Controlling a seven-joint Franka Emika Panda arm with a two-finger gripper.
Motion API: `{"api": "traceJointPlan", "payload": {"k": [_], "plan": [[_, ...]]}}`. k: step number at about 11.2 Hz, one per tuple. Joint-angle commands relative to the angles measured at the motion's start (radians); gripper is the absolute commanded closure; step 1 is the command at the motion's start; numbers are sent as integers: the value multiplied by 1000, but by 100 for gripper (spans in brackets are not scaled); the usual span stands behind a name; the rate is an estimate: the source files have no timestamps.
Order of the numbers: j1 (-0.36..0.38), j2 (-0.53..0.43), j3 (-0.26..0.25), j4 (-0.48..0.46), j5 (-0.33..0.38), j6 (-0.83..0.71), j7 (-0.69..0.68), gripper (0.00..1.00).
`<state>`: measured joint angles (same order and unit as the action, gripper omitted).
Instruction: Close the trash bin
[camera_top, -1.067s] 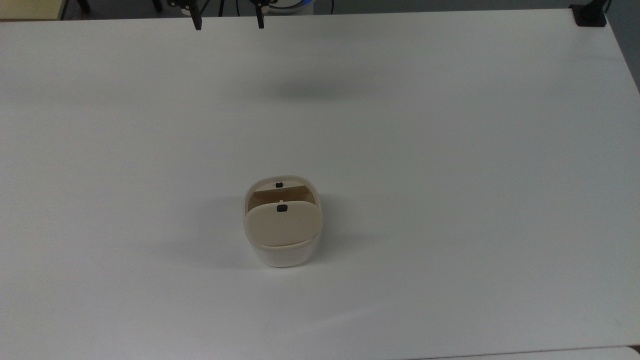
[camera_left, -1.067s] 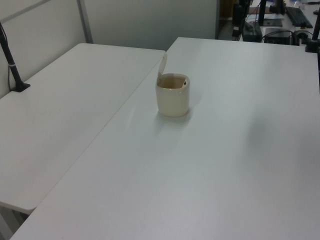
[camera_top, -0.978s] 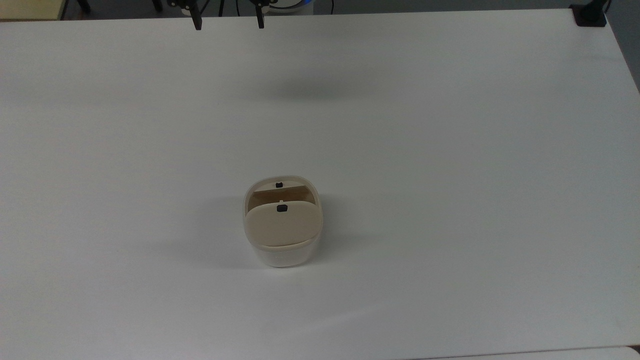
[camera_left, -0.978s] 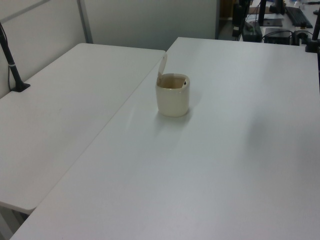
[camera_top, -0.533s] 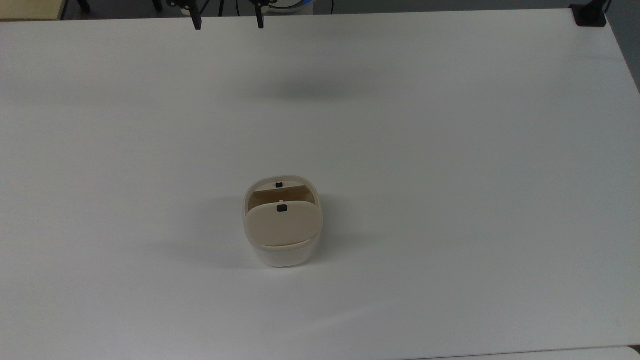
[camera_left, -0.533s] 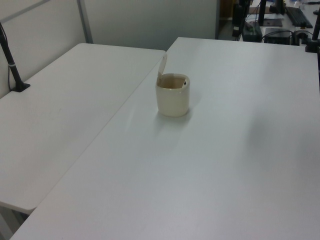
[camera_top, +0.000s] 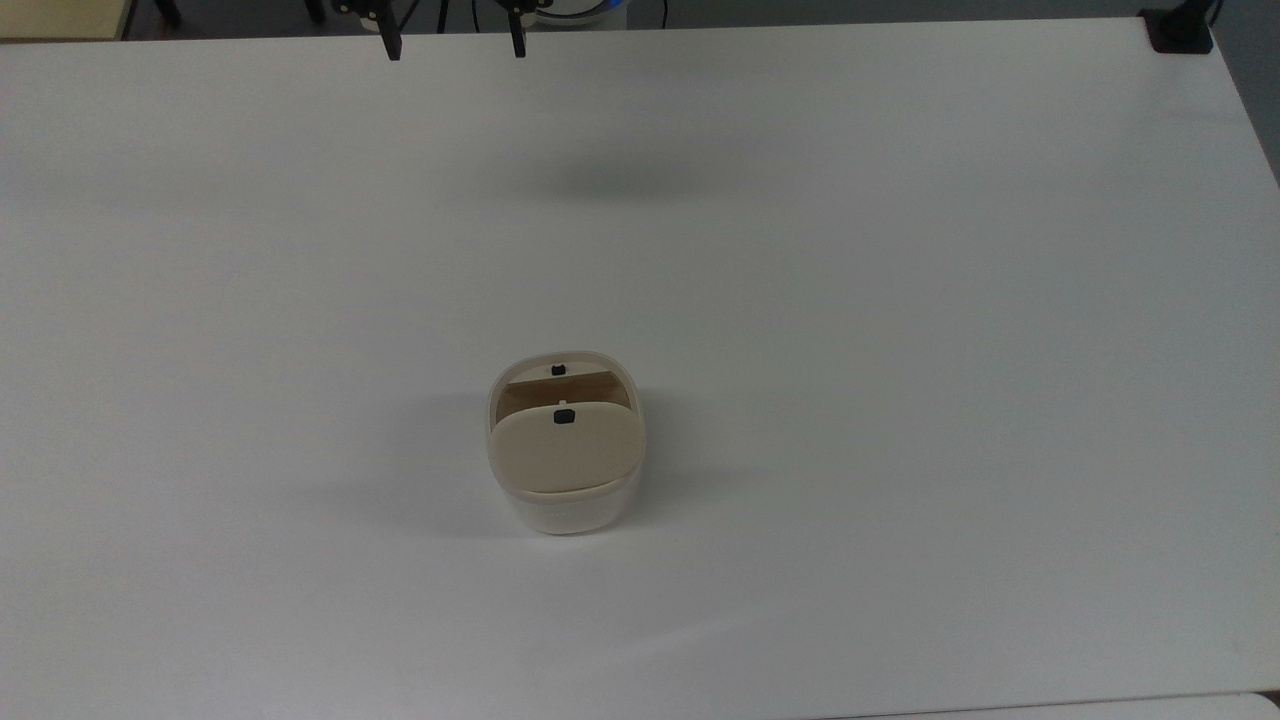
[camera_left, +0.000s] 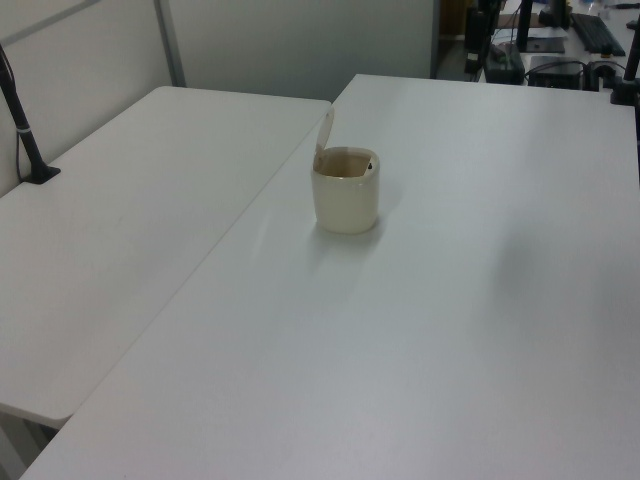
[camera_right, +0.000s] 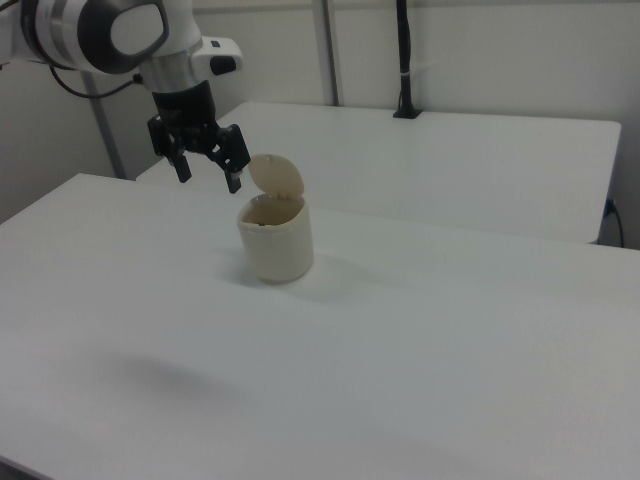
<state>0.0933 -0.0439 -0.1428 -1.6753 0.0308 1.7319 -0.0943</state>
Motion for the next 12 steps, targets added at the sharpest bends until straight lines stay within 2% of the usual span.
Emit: {"api": "traceJointPlan", "payload": {"k": [1,5,7,9,10,11,12], "plan": [[11,21,-8,3,21,72,101,0],[22,126,6,83,23,274,434,0],[58,223,6,159,12,389,694,1],[62,275,6,199,18,483,889,8],[63,300,6,219,18,514,1036,11],[71,329,3,247,15,535,1177,29],[71,352,2,274,15,555,1261,58]]}}
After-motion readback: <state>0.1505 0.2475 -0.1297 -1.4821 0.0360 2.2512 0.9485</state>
